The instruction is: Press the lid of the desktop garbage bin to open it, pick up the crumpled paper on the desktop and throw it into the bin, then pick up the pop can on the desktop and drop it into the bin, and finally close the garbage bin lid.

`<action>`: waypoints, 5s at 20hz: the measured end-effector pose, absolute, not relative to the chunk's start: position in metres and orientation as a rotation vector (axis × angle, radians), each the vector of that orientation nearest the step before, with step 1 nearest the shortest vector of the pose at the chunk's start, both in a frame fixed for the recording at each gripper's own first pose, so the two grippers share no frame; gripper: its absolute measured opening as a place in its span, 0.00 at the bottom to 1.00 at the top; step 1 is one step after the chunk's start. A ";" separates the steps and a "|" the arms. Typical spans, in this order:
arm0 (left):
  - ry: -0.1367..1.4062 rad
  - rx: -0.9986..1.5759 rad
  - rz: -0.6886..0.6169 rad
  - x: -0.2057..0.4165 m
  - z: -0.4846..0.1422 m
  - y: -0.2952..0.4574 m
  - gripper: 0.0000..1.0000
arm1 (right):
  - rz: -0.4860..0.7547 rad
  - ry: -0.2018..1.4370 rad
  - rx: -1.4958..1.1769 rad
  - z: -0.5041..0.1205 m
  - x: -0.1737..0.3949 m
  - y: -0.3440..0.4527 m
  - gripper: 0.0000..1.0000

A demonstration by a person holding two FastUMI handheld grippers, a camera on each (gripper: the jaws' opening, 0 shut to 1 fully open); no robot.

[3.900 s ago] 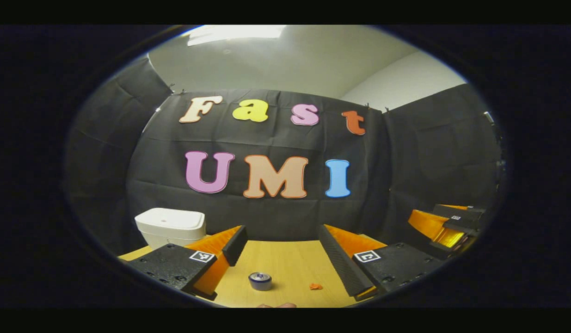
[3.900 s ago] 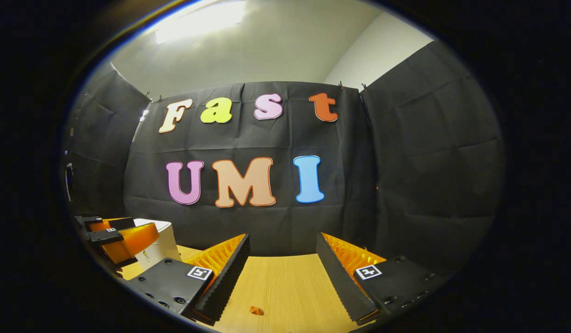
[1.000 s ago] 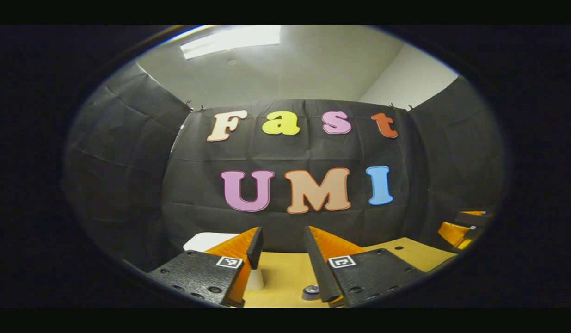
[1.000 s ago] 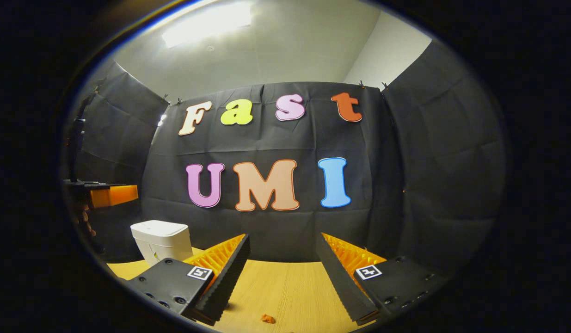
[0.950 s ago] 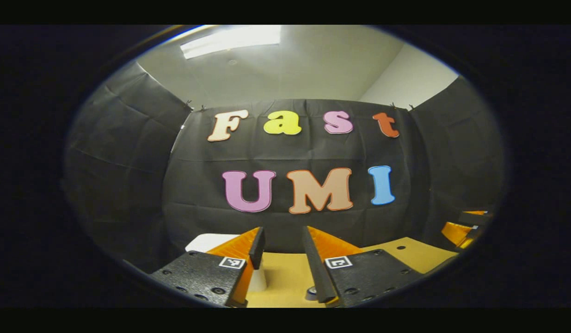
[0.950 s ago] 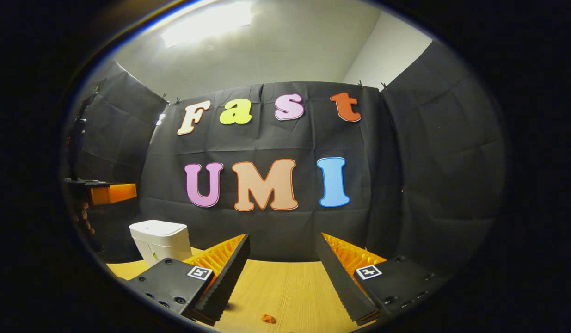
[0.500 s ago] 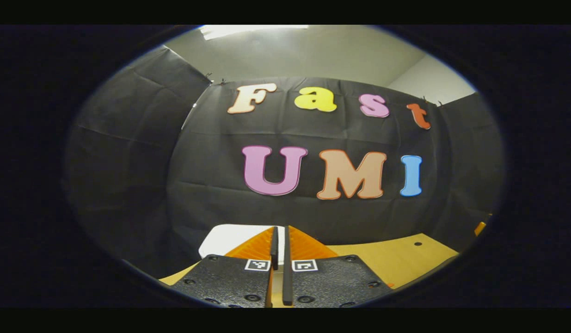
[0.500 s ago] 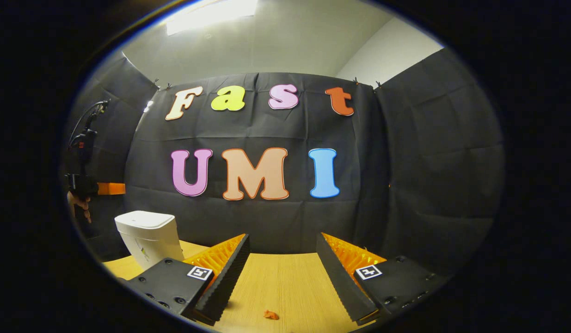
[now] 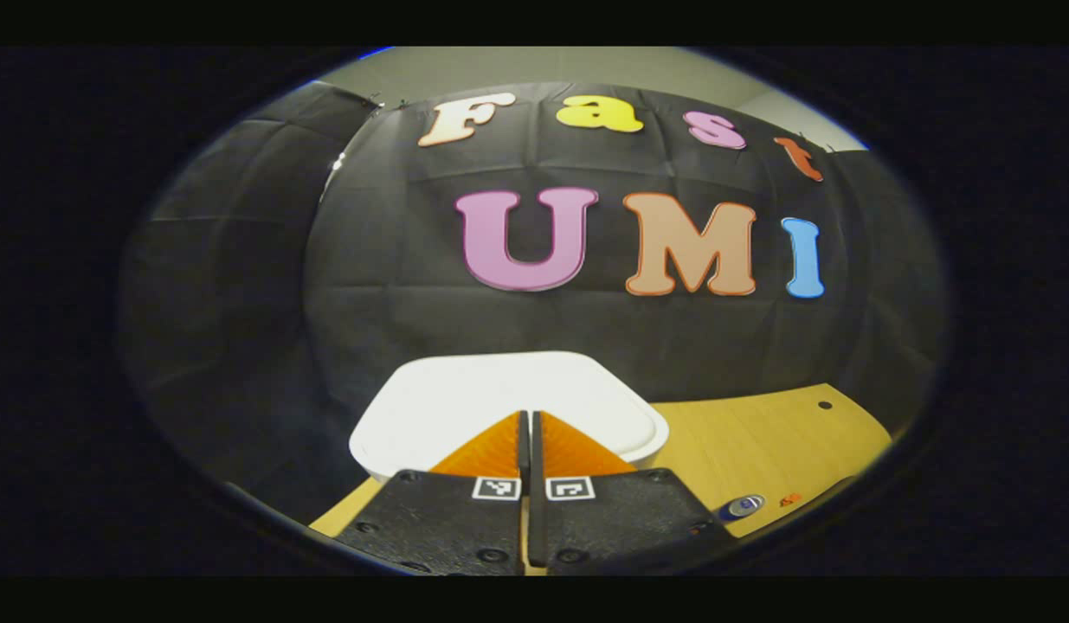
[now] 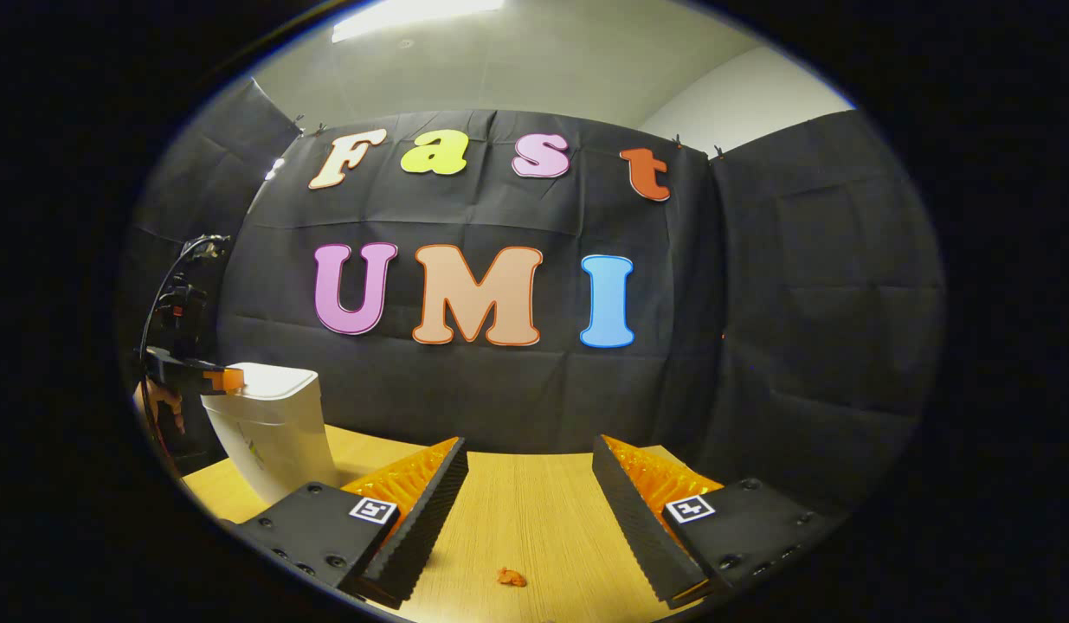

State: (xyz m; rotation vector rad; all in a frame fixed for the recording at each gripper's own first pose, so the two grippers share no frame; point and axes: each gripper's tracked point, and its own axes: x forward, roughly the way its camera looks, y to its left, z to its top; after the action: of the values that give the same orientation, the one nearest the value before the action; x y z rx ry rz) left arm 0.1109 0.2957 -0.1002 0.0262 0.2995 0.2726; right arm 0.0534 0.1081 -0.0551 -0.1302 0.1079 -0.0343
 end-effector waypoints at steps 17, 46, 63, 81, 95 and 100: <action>-0.003 0.037 0.244 0.084 0.007 0.245 0.78 | 0.036 0.061 -0.105 -0.031 0.054 0.102 0.96; 0.188 0.056 0.151 -0.018 -0.061 0.110 0.93 | 0.254 0.907 -0.265 -0.385 0.094 0.083 0.49; 0.092 0.000 0.059 0.016 -0.035 0.174 0.93 | 0.563 0.286 -0.152 -0.062 0.170 0.324 0.17; 0.155 -0.027 0.135 -0.002 -0.067 0.228 0.94 | 0.697 0.369 -0.218 -0.110 0.201 0.474 0.92; 0.285 -0.046 -0.024 0.033 -0.187 0.091 0.94 | 0.176 0.105 -0.177 -0.038 0.172 0.128 0.95; 0.375 -0.030 0.000 0.042 -0.256 0.066 0.94 | 0.079 0.235 -0.135 -0.081 0.142 0.046 0.95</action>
State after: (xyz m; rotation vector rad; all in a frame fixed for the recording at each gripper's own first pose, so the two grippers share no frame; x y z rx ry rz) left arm 0.0422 0.0664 -0.2560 -0.0297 0.3747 0.0003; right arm 0.1423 0.0464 -0.0809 -0.1347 0.2355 0.0793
